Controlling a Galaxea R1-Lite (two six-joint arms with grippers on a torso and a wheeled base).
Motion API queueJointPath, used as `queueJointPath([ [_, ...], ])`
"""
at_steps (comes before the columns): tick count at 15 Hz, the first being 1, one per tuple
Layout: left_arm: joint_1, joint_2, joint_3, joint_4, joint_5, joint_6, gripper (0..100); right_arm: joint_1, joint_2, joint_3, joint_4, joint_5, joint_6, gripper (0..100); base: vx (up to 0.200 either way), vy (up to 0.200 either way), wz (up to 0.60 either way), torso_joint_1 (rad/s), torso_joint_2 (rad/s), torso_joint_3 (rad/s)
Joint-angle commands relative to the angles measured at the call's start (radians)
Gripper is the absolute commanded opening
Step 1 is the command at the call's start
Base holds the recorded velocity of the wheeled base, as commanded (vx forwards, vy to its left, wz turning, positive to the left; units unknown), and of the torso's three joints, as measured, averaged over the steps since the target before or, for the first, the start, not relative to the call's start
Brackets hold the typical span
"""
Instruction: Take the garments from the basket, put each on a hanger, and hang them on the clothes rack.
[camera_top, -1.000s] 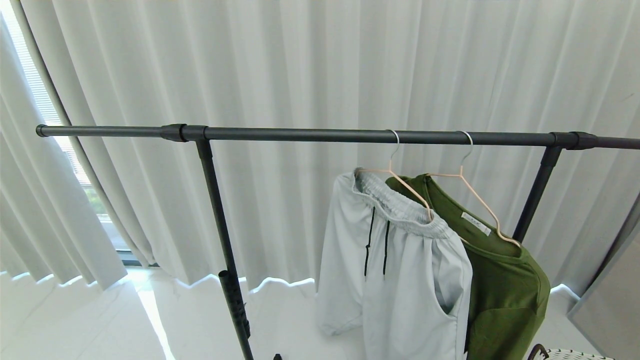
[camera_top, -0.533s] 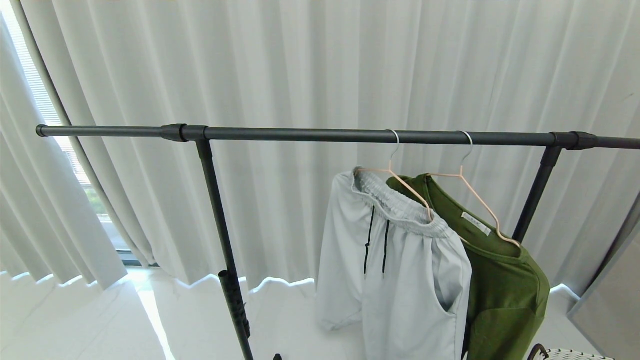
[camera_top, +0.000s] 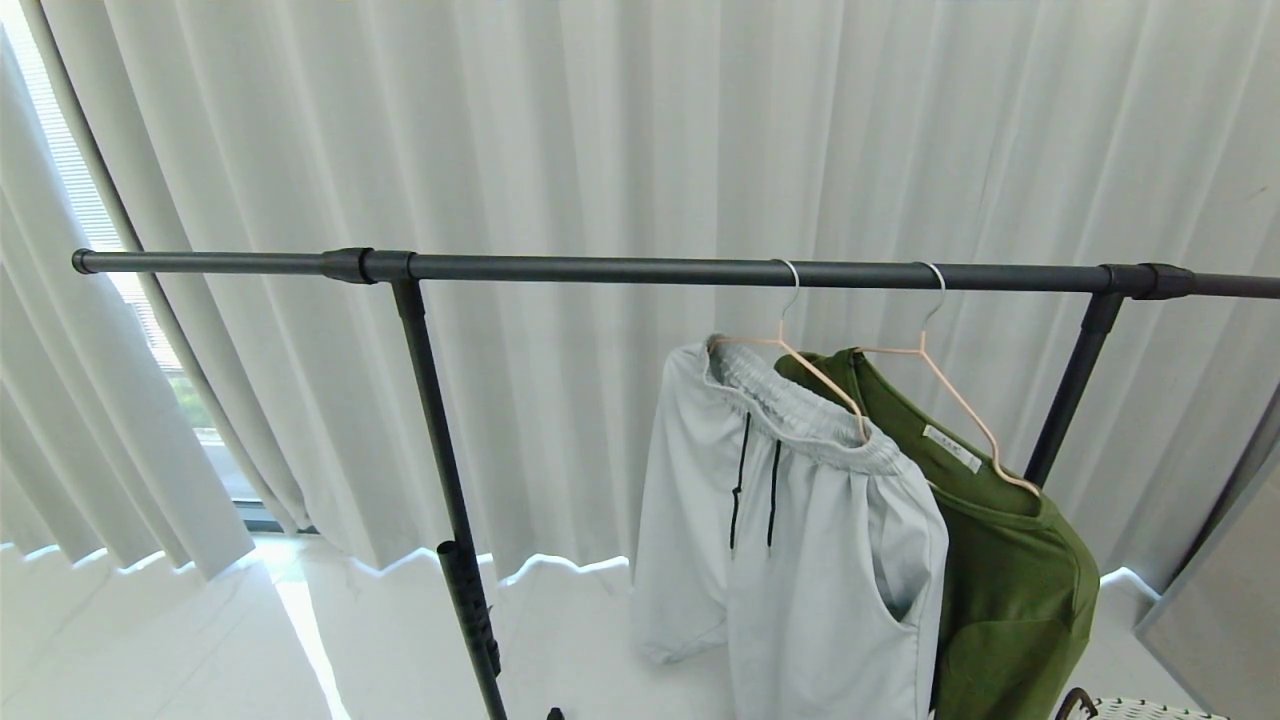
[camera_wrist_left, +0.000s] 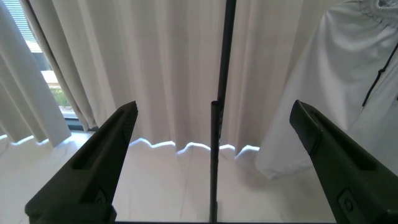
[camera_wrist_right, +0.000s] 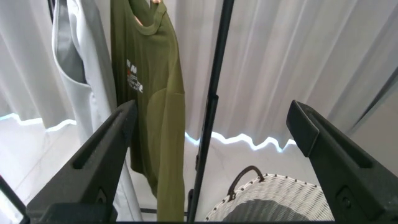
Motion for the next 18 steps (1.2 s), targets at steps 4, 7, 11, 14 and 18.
queueJointPath([
  [4, 0.000, -0.002, 0.000, -0.001, 0.001, 0.000, 100, 0.001, -0.002, 0.000, 0.000, 0.001, 0.000, 100, 0.000, 0.000, 0.00, 0.000, 0.00, 0.000],
  [7, 0.000, -0.002, 0.000, -0.001, 0.001, 0.000, 100, 0.001, -0.002, 0.000, 0.000, 0.001, 0.000, 100, 0.000, 0.000, 0.00, 0.000, 0.00, 0.000],
  [11, 0.000, -0.002, 0.000, -0.001, 0.001, 0.000, 100, 0.001, -0.002, 0.000, 0.000, 0.001, 0.000, 100, 0.000, 0.000, 0.00, 0.000, 0.00, 0.000],
  [14, 0.000, -0.002, 0.000, -0.001, 0.001, 0.000, 100, 0.001, -0.002, 0.000, 0.000, 0.001, 0.000, 100, 0.000, 0.000, 0.00, 0.000, 0.00, 0.000],
  [18, 0.000, -0.002, 0.000, -0.001, 0.001, 0.000, 100, 0.001, -0.002, 0.000, 0.000, 0.001, 0.000, 100, 0.000, 0.000, 0.00, 0.000, 0.00, 0.000],
])
